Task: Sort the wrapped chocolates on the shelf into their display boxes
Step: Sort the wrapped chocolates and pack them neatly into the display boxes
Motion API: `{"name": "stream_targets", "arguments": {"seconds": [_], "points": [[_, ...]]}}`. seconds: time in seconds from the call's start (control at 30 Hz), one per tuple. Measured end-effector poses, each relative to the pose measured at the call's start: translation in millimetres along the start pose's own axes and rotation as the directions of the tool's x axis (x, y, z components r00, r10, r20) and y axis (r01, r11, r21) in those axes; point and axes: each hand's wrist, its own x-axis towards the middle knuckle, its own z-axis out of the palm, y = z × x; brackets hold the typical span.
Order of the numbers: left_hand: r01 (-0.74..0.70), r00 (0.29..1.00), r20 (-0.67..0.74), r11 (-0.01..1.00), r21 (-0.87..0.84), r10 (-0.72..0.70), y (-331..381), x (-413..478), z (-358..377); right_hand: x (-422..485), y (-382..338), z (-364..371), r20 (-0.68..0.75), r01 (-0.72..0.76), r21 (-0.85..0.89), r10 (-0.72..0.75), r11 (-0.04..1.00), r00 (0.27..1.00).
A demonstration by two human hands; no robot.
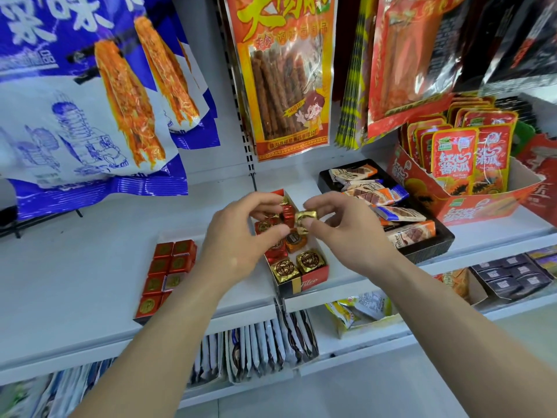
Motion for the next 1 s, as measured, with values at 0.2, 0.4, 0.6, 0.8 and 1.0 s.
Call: {"name": "stream_targets", "arguments": {"seconds": [0.2, 0.4, 0.6, 0.8, 1.0], "points": [[0.065, 0.968, 0.207, 0.942, 0.329, -0.139, -21, -1, -7, 0, 6, -5, -0.015, -0.039, -0.007, 0.038, 0.999, 0.999], [0.027, 0.981, 0.171, 0.939, 0.343, -0.091, -11, 1, -1, 2, 5, -3, -0.005, -0.036, 0.017, 0.036, 0.999, 0.999], [0.095, 0.983, 0.101, 0.903, 0.419, -0.150, -5, 7, 2, 7, 2, 0, -0.039, -0.040, 0.042, 0.042, 0.998, 0.998], [0.149, 0.989, -0.066, 0.911, 0.386, -0.134, -4, 24, 18, 7, 1, 1, -0.079, -0.088, 0.064, 0.093, 0.994, 0.993], [0.243, 0.970, -0.074, 0.897, 0.369, -0.233, -18, 33, 36, 1, 5, -4, -0.034, -0.095, 0.039, 0.096, 0.995, 0.995]]}}
